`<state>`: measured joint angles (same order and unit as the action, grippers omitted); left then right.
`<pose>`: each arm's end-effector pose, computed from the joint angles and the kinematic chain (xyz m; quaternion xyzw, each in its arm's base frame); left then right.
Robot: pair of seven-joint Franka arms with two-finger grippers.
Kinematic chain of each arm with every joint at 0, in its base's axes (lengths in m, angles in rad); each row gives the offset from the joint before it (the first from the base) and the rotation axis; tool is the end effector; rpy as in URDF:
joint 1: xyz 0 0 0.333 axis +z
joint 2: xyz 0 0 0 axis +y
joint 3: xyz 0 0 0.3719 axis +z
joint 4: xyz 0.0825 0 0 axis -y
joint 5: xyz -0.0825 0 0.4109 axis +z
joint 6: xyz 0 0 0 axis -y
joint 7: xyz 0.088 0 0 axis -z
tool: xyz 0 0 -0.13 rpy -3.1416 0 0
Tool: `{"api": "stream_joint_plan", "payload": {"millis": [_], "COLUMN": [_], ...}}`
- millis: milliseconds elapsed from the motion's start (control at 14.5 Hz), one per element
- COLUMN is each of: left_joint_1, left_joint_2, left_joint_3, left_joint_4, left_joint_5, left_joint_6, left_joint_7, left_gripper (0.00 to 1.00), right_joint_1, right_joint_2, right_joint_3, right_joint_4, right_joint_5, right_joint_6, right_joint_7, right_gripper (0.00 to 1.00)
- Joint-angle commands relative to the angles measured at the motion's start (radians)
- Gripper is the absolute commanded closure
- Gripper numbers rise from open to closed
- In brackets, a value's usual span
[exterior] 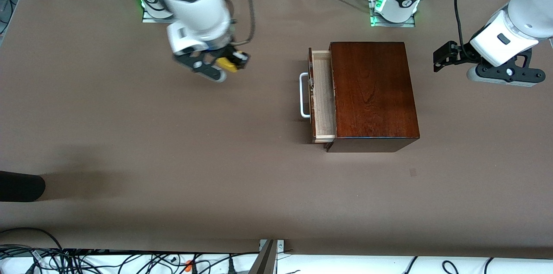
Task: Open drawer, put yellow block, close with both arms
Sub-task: 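Carry the yellow cube with the right gripper into the open drawer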
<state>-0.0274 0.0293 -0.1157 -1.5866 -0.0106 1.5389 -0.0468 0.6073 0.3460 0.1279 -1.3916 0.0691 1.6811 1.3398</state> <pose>0.5792 -0.0838 0.6300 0.9981 -0.0481 -0.0389 0.0033 0.5250 0.4670 0.5355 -0.9504 0.3047 0.0618 0.0053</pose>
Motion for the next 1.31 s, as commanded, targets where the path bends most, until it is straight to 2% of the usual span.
{"api": "stream_joint_plan", "payload": {"millis": [0,276,622,898,1243], "left_joint_1": [-0.002,-0.002,0.0,0.0,0.0], "left_joint_2": [-0.015,-0.015,-0.015,-0.015,-0.015], "left_joint_3": [0.004,0.004,0.004,0.004,0.004], "left_joint_4": [-0.01,-0.01,-0.01,-0.01,-0.01], "left_joint_5": [-0.012,-0.014,-0.014,-0.014,-0.014], "left_joint_6": [-0.003,-0.005,-0.005,-0.005,-0.008], "left_joint_7": [0.013,0.013,0.015,0.013,0.015], "left_gripper": [0.0,0.0,0.0,0.0,0.0], "right_joint_1": [0.072,0.159,0.244,0.267,0.267], "right_joint_2": [0.118,0.249,0.327,0.407,0.459], "right_joint_3": [-0.01,-0.01,-0.011,-0.01,-0.011], "right_joint_4": [0.152,0.316,0.332,0.364,0.364], "right_joint_5": [0.012,0.026,0.025,0.026,0.026], "right_joint_6": [0.031,0.052,0.207,0.268,0.331], "right_joint_7": [0.316,0.669,0.971,1.084,1.161], "right_gripper": [1.0,1.0,1.0,1.0,1.0]}}
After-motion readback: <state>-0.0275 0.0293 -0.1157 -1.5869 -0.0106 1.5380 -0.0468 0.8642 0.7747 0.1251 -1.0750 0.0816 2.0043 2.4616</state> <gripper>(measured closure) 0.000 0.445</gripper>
